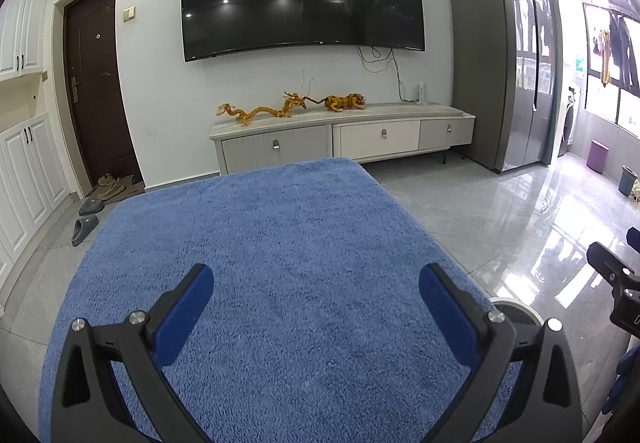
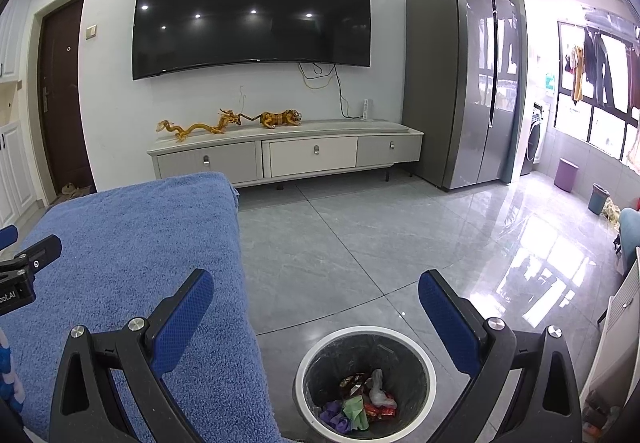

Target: Collect trash

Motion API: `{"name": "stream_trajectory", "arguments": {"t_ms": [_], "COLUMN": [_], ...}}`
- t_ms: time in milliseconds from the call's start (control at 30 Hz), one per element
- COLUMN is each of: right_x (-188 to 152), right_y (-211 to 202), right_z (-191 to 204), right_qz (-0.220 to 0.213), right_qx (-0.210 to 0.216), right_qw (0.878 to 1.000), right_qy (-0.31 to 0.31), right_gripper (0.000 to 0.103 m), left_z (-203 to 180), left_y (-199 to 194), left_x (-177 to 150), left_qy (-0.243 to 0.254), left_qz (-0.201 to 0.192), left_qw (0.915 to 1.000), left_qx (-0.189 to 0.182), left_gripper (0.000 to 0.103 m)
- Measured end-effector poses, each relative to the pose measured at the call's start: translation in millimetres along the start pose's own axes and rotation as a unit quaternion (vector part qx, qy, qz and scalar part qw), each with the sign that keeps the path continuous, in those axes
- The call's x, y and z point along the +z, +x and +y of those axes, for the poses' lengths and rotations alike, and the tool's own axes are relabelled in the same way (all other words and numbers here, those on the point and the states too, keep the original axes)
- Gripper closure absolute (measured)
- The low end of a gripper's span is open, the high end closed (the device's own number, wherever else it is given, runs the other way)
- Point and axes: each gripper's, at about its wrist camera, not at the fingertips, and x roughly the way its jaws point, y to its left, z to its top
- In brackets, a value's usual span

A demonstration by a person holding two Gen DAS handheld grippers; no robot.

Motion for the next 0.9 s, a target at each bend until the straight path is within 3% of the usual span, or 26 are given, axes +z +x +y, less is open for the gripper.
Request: {"name": "stream_trajectory", "arguments": {"t_ms": [900], "right_x": [-3.5], "right_y": [1.2], "right_z": [1.9], "right_qz": [0.004], "right_qx": [-0.006], "right_qw": [1.000], "right_qy": [0.007], "right_gripper": [0.000], "left_z": [1.0], "left_y": [-1.1], "left_x": [-1.4], "left_qy": [0.003], "left_qz": [0.001], "left_qw": [0.9999], "left_qx": [-0.011], "left_gripper": [0.000]}}
